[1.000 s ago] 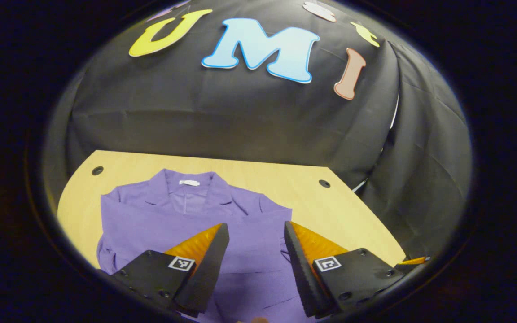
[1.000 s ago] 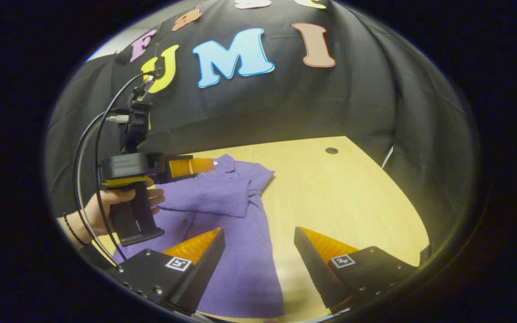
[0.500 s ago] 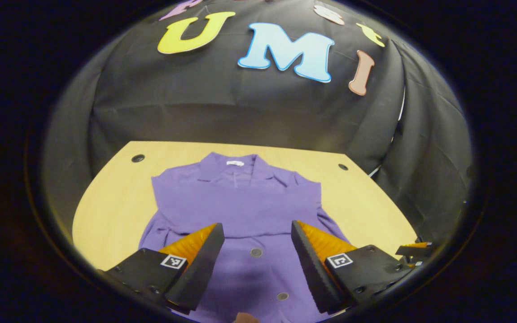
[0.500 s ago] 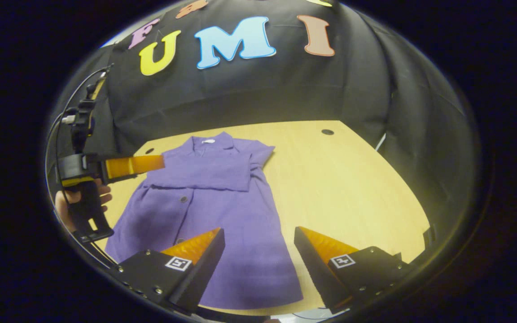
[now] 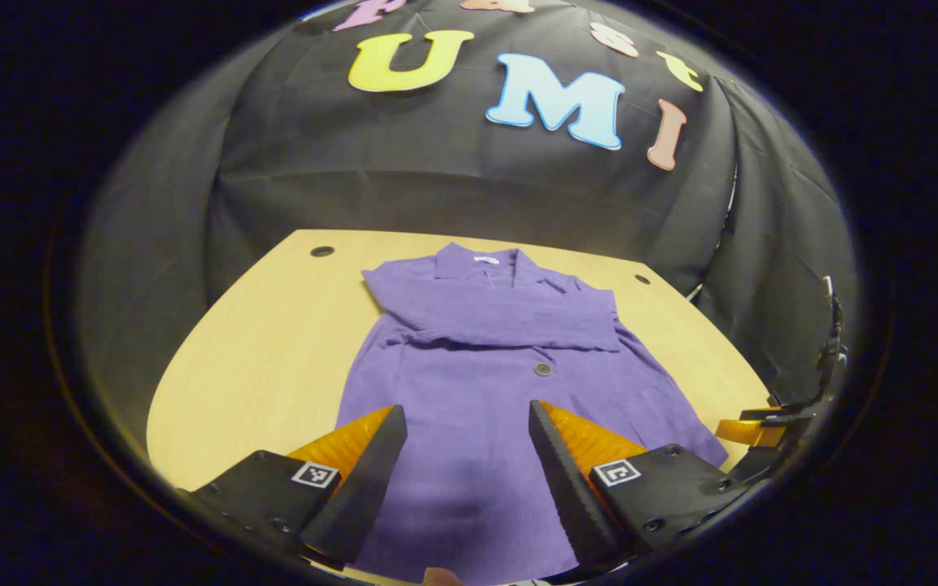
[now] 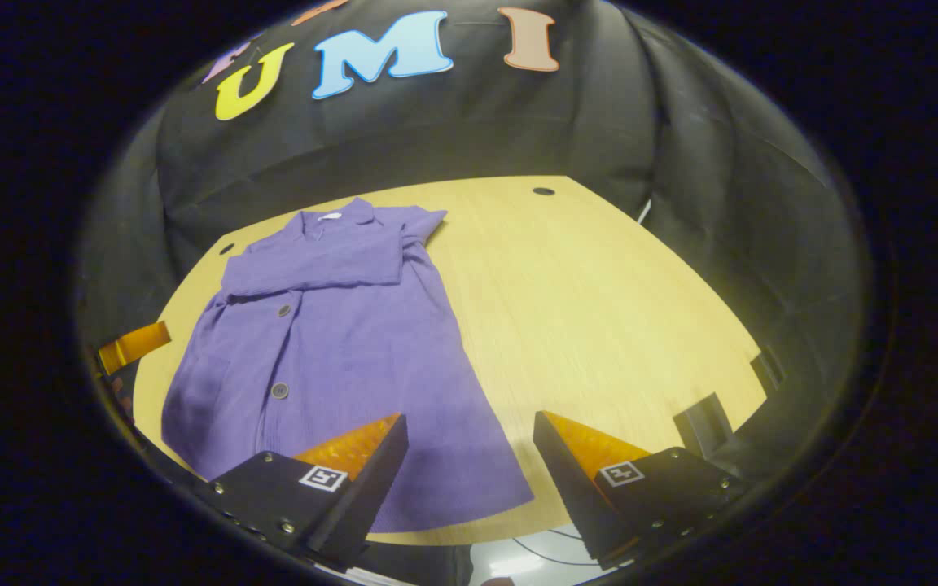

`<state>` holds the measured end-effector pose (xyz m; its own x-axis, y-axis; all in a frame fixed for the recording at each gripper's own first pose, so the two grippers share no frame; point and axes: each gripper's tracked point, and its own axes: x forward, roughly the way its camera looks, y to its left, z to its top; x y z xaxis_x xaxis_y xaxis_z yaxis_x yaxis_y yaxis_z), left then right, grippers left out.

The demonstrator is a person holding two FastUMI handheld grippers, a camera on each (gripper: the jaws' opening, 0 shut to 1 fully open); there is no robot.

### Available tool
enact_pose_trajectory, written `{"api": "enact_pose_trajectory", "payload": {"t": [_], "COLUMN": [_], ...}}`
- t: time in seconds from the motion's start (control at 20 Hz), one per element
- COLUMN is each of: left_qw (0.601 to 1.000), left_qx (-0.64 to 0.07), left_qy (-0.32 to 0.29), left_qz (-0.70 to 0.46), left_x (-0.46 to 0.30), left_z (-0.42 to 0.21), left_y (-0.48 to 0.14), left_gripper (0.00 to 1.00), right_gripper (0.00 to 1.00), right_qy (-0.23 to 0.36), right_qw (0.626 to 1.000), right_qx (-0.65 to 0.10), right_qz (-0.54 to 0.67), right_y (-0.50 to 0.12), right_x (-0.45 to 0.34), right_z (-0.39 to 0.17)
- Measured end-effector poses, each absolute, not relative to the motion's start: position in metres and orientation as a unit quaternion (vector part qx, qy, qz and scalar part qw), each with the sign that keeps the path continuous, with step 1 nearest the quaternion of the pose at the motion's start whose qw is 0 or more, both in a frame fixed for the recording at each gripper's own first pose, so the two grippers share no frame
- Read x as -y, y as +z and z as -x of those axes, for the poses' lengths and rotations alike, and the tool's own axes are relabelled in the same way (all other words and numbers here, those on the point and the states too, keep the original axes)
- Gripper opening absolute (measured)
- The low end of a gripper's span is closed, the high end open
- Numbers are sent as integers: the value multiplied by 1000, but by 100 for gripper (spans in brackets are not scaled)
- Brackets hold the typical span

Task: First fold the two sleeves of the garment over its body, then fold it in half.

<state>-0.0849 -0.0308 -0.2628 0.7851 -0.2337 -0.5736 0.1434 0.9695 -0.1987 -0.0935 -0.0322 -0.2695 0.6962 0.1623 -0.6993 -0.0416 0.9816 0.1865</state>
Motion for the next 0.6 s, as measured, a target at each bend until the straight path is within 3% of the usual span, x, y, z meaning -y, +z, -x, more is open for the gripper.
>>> {"api": "enact_pose_trajectory", "payload": {"t": [0.6], "left_qw": [921], "left_qx": [-380], "left_qy": [-54], "left_qz": [63], "left_x": [-77], "left_z": [203], "left_y": [-331], "left_gripper": [98], "right_gripper": [96], "right_qy": [-1], "right_qw": [896], "right_qx": [-427], "right_qz": [-120], "right_y": [-313], "right_x": [40], "right_z": [121]}}
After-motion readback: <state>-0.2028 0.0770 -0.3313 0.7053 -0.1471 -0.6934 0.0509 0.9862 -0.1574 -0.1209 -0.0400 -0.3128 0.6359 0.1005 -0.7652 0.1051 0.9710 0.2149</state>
